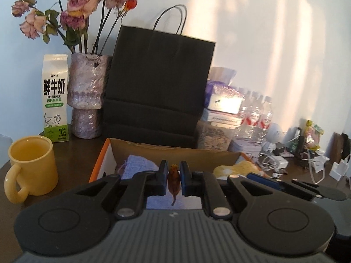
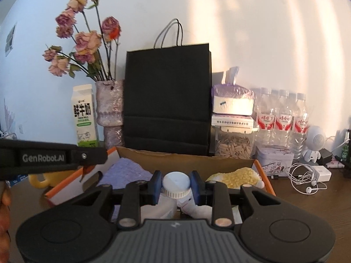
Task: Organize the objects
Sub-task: 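Carry the cap and orange item into the box, opening both grippers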
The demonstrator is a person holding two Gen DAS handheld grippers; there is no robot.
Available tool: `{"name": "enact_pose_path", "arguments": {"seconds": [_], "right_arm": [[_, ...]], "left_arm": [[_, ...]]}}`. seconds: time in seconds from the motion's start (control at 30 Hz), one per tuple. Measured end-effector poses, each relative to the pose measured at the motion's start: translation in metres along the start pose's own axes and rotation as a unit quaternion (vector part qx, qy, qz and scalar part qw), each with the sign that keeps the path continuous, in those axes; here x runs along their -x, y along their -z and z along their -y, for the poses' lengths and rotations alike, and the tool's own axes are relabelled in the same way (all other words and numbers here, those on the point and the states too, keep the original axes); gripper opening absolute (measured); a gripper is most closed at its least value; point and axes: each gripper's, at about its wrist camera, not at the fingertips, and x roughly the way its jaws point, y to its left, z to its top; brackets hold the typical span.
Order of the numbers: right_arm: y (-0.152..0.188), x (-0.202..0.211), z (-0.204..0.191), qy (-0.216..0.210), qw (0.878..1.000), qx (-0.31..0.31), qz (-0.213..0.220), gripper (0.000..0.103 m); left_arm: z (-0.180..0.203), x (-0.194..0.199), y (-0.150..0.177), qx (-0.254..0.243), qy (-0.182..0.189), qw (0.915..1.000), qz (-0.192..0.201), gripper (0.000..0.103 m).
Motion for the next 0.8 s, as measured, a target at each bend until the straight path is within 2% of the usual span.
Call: {"name": "enact_pose_path", "arguments": {"seconds": [0.23, 0.43, 0.47, 0.5, 0.53, 0.57, 0.6, 0.63, 0.8], "right_arm": [[0.009, -0.022, 0.014, 0.009, 1.0, -0.014, -0.025, 0.027], [0.011, -0.022, 0.014, 0.008, 0.999, -0.014, -0.029, 0.029], [0.011, -0.022, 0.014, 0.009, 0.999, -0.014, -0.03, 0.033], [0.011, -0.023, 0.014, 0.01, 0.999, -0.016, -0.033, 0.05], [0.012, -0.023, 0.014, 0.012, 0.999, -0.017, -0.034, 0.072], [0.012, -0.023, 0.015, 0.013, 0.999, -0.02, -0.033, 0.082], [0.012, -0.022, 0.015, 0.015, 0.999, -0.022, -0.031, 0.097], [0.013, -0.022, 0.015, 0.018, 0.999, -0.023, -0.029, 0.103], [0.014, -0.025, 0.019, 0.028, 0.998, -0.032, -0.037, 0.103]], "left_arm": [[-0.014, -0.021, 0.002, 0.001, -0.023, 0.9996, -0.014, 0.012], [-0.014, -0.022, 0.004, 0.0, -0.022, 0.9997, -0.013, 0.014], [-0.014, -0.021, 0.005, 0.0, -0.024, 0.9996, -0.012, 0.024], [-0.014, -0.021, 0.005, 0.0, -0.025, 0.9996, -0.012, 0.034], [-0.014, -0.021, 0.005, 0.002, -0.025, 0.9997, -0.009, 0.063], [-0.015, -0.02, 0.005, 0.005, -0.027, 0.9996, -0.003, 0.095], [-0.014, -0.018, 0.006, 0.006, -0.036, 0.9993, 0.005, 0.103], [-0.013, -0.017, 0.006, 0.003, -0.047, 0.9988, 0.013, 0.103], [-0.01, -0.017, 0.004, -0.005, -0.054, 0.9985, 0.011, 0.103]]}}
